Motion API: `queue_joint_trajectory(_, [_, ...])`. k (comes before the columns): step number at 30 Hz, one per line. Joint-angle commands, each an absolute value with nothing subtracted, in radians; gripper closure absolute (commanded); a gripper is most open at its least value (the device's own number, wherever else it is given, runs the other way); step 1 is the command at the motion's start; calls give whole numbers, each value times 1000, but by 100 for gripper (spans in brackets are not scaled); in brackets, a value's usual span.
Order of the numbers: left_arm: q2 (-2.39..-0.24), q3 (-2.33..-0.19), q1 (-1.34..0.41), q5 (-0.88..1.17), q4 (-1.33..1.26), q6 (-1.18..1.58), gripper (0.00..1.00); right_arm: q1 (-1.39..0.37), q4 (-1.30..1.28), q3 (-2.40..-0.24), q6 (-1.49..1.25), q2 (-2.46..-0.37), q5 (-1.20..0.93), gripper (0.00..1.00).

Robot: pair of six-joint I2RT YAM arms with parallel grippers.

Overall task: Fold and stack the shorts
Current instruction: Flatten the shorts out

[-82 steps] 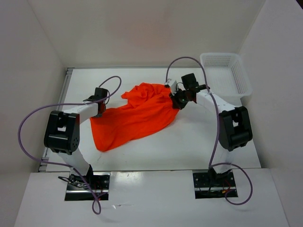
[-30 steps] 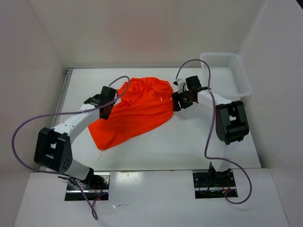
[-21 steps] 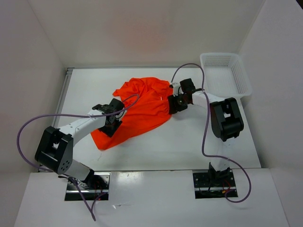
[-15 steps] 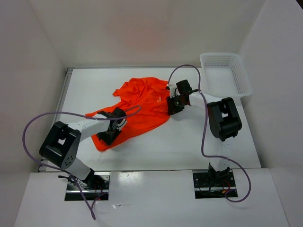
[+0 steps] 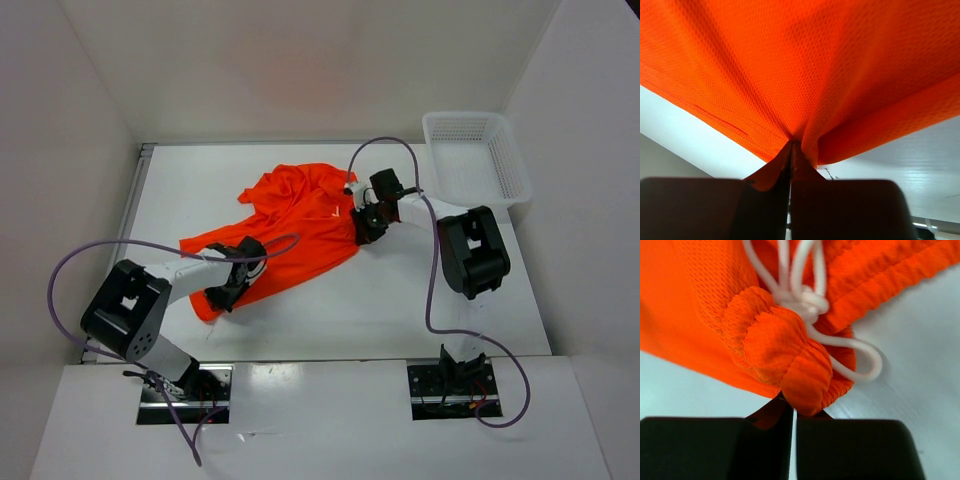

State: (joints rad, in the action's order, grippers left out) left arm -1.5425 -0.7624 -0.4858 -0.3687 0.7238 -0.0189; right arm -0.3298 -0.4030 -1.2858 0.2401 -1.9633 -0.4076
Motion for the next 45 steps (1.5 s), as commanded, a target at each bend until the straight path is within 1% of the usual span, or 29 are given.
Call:
queue_joint_trajectory(1, [-1502, -738, -485, -403, 709, 0, 100, -341, -598, -1269, 572, -1866, -407, 99])
queue_joint_trajectory(2, [-1484, -738, -485, -413, 725, 0, 100, -341, -739, -1259, 642, -1850, -407, 99])
queue_joint_trajectory(4, [-1456, -747, -485, -390, 745, 0, 100, -382, -881, -1238, 780, -1823, -347, 99])
queue_joint_trajectory(6, [-1401, -747, -485, -380, 767, 0, 100, -476, -1018, -1188, 925, -1761, -278, 99])
queue_joint_trajectory(7, [-1381, -758, -497, -371, 767, 0, 100, -509, -1049, -1165, 958, -1737, -221, 99])
queue_joint_trajectory(9, [-1321, -758, -508, -371, 767, 0, 100, -567, -1112, -1096, 1015, -1671, -198, 99])
queue_joint_trajectory(10, [-1286, -758, -534, -350, 785, 0, 100, -618, -1127, -1076, 1015, -1655, -198, 99])
queue_joint_trajectory(13, [-1237, -729, -577, -310, 828, 0, 100, -673, -1135, -1029, 979, -1622, -210, 100])
queue_joint_trajectory(14, [-1227, -729, -577, -293, 842, 0, 100, -673, -1121, -1029, 950, -1608, -210, 97])
queue_joint_trajectory(15, [-1227, -729, -586, -276, 868, 0, 100, -673, -1121, -1029, 950, -1608, -210, 92])
queue_joint_trajectory(16, [-1215, -729, -586, -246, 880, 0, 100, -673, -1108, -1029, 939, -1608, -174, 54])
queue_joint_trajectory(17, [-1206, -729, -586, -245, 881, 0, 99, -673, -1098, -1029, 918, -1599, -152, 42])
queue_joint_trajectory(19, [-1197, -761, -586, -250, 865, 0, 95, -664, -1098, -1040, 893, -1585, -91, 25])
queue_joint_trajectory(21, [-1215, -793, -586, -274, 786, 0, 94, -611, -1098, -1084, 856, -1559, -101, 24])
queue_joint_trajectory(24, [-1331, -918, -513, -284, 666, 0, 91, -453, -1074, -1224, 792, -1516, -202, 23])
queue_joint_trajectory(25, [-1376, -966, -482, -284, 641, 0, 90, -360, -1059, -1292, 773, -1503, -245, 23])
queue_joint_trajectory(26, [-1469, -1079, -409, -256, 615, 0, 88, -316, -1037, -1316, 718, -1482, -334, 23])
queue_joint_trajectory(27, [-1518, -1141, -370, -226, 615, 0, 88, -281, -967, -1333, 678, -1482, -369, 23])
queue_joint_trajectory(28, [-1616, -1263, -314, -162, 606, 0, 84, -228, -918, -1342, 579, -1471, -417, 24])
queue_joint_trajectory(29, [-1662, -1320, -296, -137, 606, 0, 78, -209, -861, -1342, 515, -1471, -417, 24])
queue_joint_trajectory(30, [-1707, -1377, -287, -114, 606, 0, 73, -196, -733, -1318, 449, -1486, -417, 25])
queue_joint_trajectory(31, [-1791, -1432, -287, -83, 606, 0, 68, -174, -676, -1309, 387, -1505, -428, 27])
queue_joint_trajectory(33, [-1857, -1565, -287, -55, 606, 0, 60, -163, -520, -1275, 220, -1569, -428, 29])
queue_joint_trajectory(35, [-1926, -1615, -278, -17, 580, 0, 54, -149, -442, -1252, 158, -1603, -428, 31])
queue_joint_trajectory(36, [-1946, -1634, -278, -8, 580, 0, 48, -149, -424, -1252, 129, -1649, -419, 33])
queue_joint_trajectory(37, [-1985, -1656, -278, -8, 566, 0, 46, -149, -414, -1264, 115, -1673, -408, 33])
queue_joint_trajectory(39, [-2019, -1675, -278, 8, 543, 0, 44, -149, -399, -1290, 104, -1716, -367, 36])
queue_joint_trajectory(41, [-2065, -1699, -278, 31, 528, 0, 43, -149, -387, -1313, 104, -1767, -342, 36])
queue_joint_trajectory(45, [-2158, -1756, -278, 101, 549, 0, 43, -149, -411, -1322, 144, -1805, -321, 37])
